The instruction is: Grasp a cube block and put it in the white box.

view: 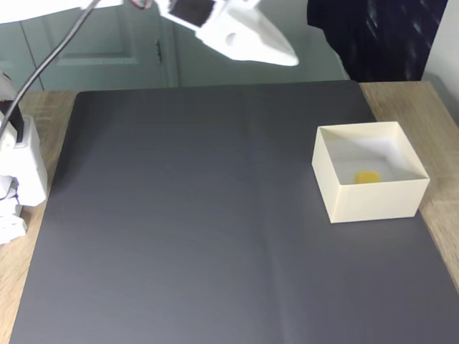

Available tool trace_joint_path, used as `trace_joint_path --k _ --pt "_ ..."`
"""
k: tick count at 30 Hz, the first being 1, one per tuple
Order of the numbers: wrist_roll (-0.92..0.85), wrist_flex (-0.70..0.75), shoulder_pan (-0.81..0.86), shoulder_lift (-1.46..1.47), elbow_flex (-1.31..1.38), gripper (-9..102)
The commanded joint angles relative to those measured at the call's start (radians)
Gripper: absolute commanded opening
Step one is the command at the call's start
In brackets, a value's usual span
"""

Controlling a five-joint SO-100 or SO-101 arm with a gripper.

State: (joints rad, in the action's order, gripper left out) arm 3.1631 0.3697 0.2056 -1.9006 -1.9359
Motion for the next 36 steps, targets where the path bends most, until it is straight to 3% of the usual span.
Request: trace_joint_path --k 1,12,23,36 --pt "-0.006 -0.020 -0.008 -0.149 -0.103 0" --pt "-0.031 -0.020 -0.066 -0.442 -0.376 0" --pt "-0.149 -0.006 -0.049 -0.962 -0.776 0" --pt "-0.184 0.192 -0.025 -1.351 -1.014 0"
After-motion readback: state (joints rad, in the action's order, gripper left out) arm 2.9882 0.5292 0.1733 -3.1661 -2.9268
